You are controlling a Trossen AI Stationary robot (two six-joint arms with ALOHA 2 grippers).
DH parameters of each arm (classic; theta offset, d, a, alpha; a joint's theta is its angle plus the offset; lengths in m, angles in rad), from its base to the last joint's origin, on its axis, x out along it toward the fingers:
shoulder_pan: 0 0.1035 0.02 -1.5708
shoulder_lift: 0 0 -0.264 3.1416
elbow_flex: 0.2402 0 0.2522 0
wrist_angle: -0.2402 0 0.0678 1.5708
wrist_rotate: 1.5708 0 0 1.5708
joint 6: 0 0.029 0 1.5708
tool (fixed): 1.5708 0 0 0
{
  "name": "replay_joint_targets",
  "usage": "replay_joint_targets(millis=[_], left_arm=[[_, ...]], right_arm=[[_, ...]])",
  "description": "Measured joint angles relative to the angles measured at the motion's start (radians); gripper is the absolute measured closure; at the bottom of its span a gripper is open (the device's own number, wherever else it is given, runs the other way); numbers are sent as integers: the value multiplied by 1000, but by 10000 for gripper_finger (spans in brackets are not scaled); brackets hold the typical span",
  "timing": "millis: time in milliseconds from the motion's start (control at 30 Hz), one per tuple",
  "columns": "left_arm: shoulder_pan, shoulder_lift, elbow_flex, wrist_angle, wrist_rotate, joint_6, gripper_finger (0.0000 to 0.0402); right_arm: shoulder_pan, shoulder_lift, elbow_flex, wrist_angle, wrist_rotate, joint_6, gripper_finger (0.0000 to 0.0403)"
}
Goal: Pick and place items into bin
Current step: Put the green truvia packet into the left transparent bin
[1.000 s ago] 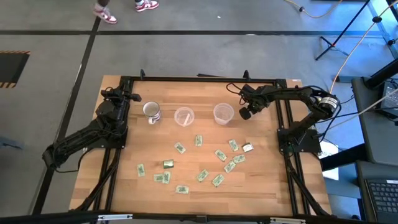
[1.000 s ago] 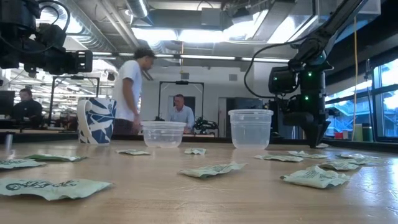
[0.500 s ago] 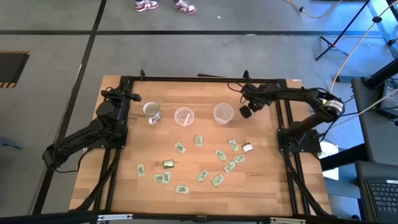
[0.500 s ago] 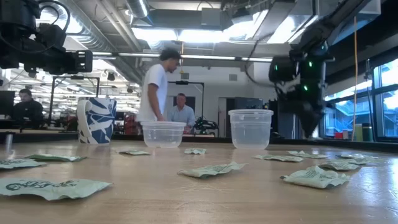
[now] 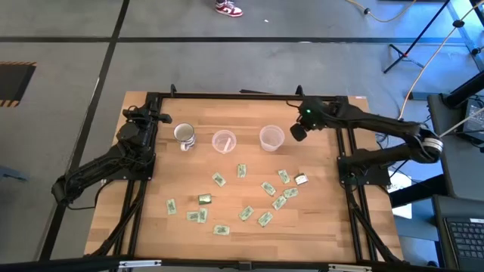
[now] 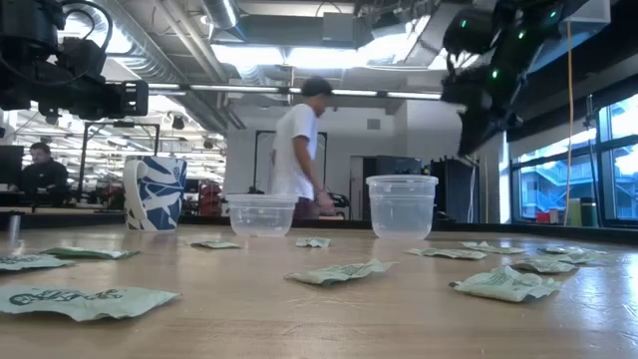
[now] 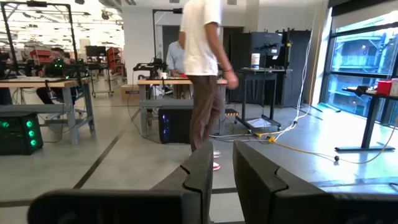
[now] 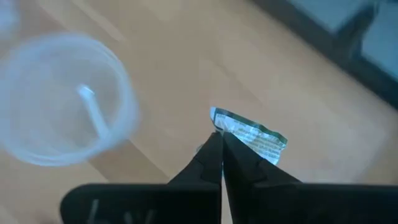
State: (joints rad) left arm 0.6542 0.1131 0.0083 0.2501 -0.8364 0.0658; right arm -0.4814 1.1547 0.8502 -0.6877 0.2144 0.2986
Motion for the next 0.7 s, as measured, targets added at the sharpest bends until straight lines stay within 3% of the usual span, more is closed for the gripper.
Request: replay_joint_targets(millis=[300,433,533,700], left_arm=[[0,0,0,0,0,0,345],[0,0,0,1,34,0,345],[0,0,0,34,167,-2,345],[0,1,2,75,529,-35,345]], right_arm=[[77,-77,2,88,0,-47,397],[113,-69,2,132,-77,-72,397],[146,-69,2,184,-139,-94,397],[194,-69,2,272,-229,-144,397]])
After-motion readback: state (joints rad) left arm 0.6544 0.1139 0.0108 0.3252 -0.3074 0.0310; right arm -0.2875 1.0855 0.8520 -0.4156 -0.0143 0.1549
